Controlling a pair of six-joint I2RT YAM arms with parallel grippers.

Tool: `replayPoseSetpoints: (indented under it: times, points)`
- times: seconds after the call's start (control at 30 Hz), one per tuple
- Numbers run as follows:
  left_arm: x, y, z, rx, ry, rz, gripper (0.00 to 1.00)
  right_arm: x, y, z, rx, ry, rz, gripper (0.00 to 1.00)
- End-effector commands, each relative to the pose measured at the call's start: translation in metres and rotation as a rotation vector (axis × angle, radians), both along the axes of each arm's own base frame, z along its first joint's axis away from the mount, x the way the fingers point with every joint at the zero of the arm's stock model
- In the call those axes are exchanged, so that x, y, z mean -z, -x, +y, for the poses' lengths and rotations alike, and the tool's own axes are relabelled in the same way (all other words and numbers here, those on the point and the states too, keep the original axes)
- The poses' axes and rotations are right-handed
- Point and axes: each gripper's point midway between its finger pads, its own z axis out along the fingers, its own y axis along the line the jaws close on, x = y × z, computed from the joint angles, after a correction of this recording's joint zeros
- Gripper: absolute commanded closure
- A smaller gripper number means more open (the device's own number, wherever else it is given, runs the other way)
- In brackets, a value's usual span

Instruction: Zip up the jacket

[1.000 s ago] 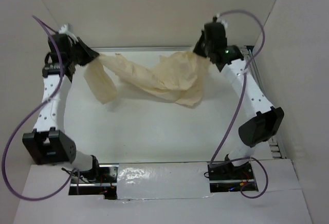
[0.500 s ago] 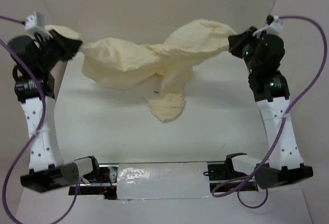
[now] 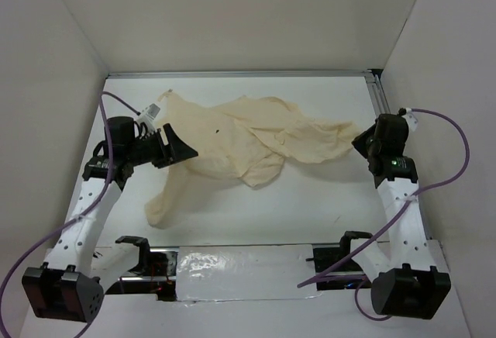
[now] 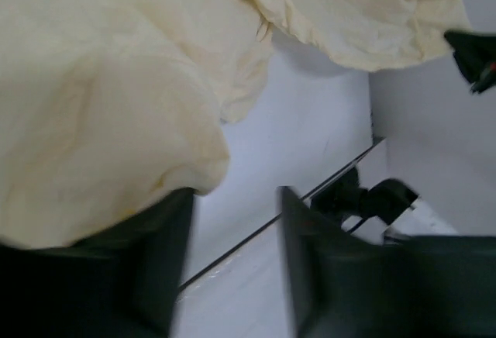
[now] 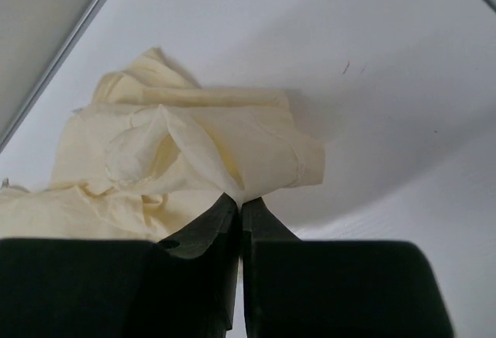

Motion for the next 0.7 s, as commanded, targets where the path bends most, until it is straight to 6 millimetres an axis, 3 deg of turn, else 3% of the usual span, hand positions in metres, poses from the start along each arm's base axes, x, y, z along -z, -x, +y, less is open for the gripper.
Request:
replayPoseSetpoints:
  times: [0.0,0.03,0.07,0.1,0.13,0.17,0.27,0.37,0.43,0.47,0.53,0.57,0.6,0.67]
  points:
    - [-0.046,0.008,-0.013,0.032,0.024,-0.117,0.23,0.002,-0.003,-0.013,0.069,0.002,0.014,0.9]
    - [-0.046,0.008,-0.012,0.017,0.012,-0.105,0.05,0.004,-0.001,-0.018,0.097,0.01,0.039,0.87]
    - [-0.05,0.006,-0.009,-0.011,-0.011,-0.111,0.01,0.001,0.001,-0.029,0.149,0.037,0.04,0.87]
    - [-0.05,0.007,-0.007,-0.028,-0.017,-0.1,0.01,0.01,-0.001,-0.034,0.183,0.034,0.082,0.69]
    - [-0.053,0.007,-0.006,-0.033,-0.022,-0.107,0.01,0.004,0.0,-0.038,0.201,0.045,0.091,0.6]
    - [-0.061,0.007,-0.007,-0.027,-0.019,-0.129,0.01,0.005,-0.002,-0.043,0.223,0.058,0.106,0.34]
    - [-0.078,0.008,-0.007,-0.027,-0.021,-0.168,0.01,0.0,-0.002,-0.051,0.265,0.082,0.143,0.0]
    - [-0.09,0.0,-0.005,-0.043,-0.027,-0.232,0.01,-0.001,-0.004,-0.048,0.258,0.107,0.168,0.0]
    - [-0.093,-0.016,-0.003,-0.061,-0.037,-0.273,0.01,-0.001,-0.01,-0.022,0.16,0.126,0.16,0.0]
    - [-0.08,-0.03,-0.002,-0.074,-0.053,-0.229,0.01,0.005,-0.015,0.012,0.037,0.109,0.149,0.0]
    - [-0.07,-0.051,-0.004,-0.063,-0.064,-0.201,0.01,0.017,-0.018,0.053,-0.121,0.08,0.153,0.0]
    - [-0.043,-0.071,-0.006,-0.053,-0.082,-0.118,0.01,0.026,-0.02,0.082,-0.232,0.037,0.147,0.0]
    - [-0.034,-0.083,-0.007,-0.043,-0.089,-0.099,0.01,0.034,-0.015,0.118,-0.347,0.024,0.157,0.0]
    - [0.005,-0.12,-0.006,-0.05,-0.114,0.017,0.01,0.049,-0.012,0.161,-0.499,0.007,0.19,0.0]
